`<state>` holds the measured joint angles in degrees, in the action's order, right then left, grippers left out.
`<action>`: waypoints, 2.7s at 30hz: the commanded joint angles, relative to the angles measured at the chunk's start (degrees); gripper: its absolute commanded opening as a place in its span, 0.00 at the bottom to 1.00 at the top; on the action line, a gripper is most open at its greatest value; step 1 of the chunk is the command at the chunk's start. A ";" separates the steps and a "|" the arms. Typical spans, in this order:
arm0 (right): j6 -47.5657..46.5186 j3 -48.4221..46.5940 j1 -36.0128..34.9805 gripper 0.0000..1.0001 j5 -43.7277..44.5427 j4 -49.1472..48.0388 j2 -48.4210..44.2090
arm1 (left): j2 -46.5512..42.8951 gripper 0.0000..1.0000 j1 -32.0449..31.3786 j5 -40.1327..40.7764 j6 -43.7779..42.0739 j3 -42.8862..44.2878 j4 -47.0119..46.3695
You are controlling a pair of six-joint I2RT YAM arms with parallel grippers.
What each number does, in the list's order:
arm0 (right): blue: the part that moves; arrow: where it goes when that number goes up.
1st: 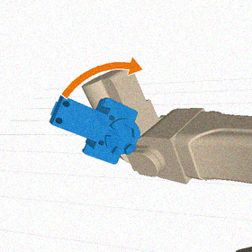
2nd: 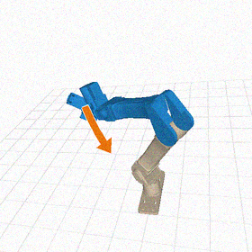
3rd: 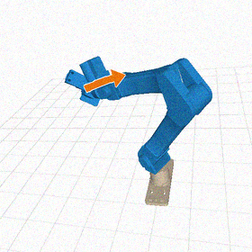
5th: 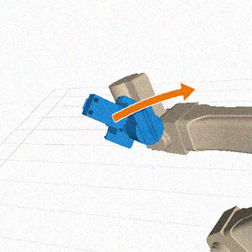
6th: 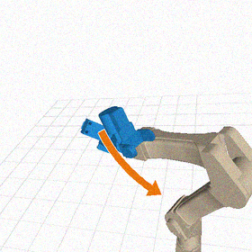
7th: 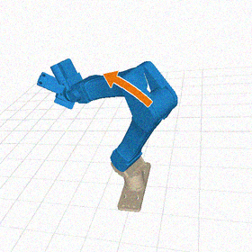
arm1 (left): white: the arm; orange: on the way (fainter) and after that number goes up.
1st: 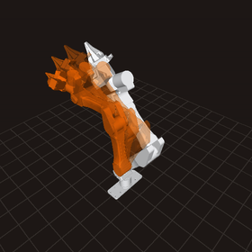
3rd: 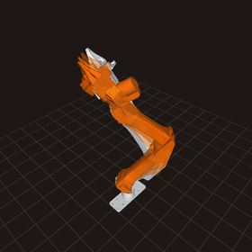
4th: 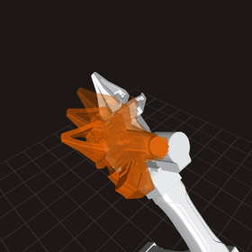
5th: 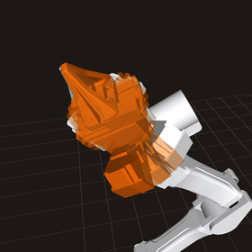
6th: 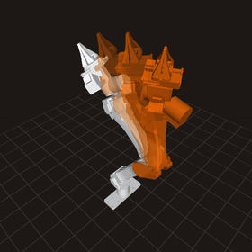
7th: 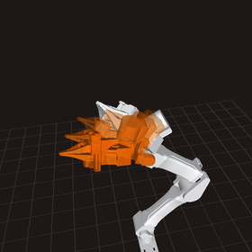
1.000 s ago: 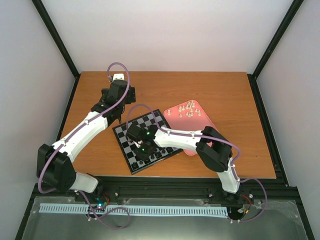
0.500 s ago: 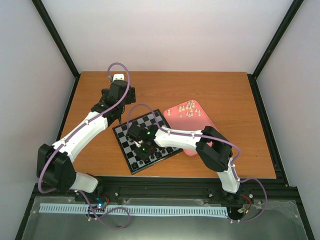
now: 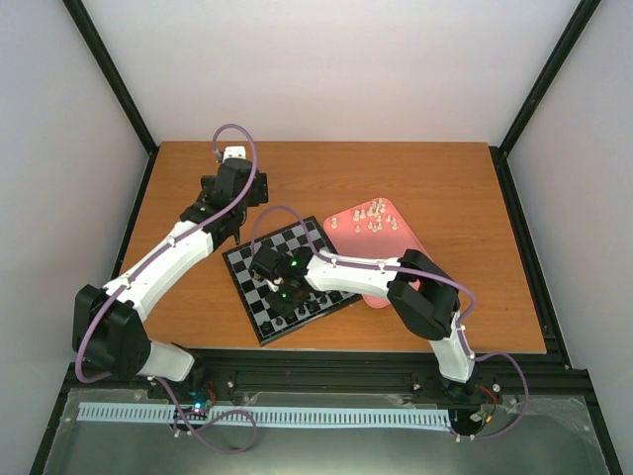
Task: Set up the chess pieces on the board
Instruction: Place the chess piece on the chessboard, then pick up the chess piece from the storage box.
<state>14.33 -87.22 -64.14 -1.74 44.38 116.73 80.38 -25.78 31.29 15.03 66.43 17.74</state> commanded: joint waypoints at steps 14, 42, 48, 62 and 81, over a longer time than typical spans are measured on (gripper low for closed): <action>0.54 0.88 1.87 0.28 7.13 -0.10 -10.59 | -0.50 1.00 -0.50 0.23 0.09 0.53 -1.09; 0.20 15.26 27.13 0.28 10.47 -7.26 -9.93 | 1.85 1.00 -0.50 0.45 -0.10 1.37 -0.95; -0.37 15.77 27.23 0.27 7.91 -8.15 -9.32 | 2.51 1.00 -0.48 0.52 -0.11 1.59 -0.97; 0.16 17.50 27.23 0.23 6.95 -7.94 -8.94 | 3.41 1.00 -0.50 0.44 -0.09 2.03 -0.95; -0.70 15.72 27.23 0.03 6.14 -5.98 -14.09 | 2.29 1.00 -0.46 0.59 -0.13 1.68 -0.82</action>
<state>14.31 -69.93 -37.26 5.08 37.41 105.30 83.72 -25.78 31.31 15.03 66.48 17.76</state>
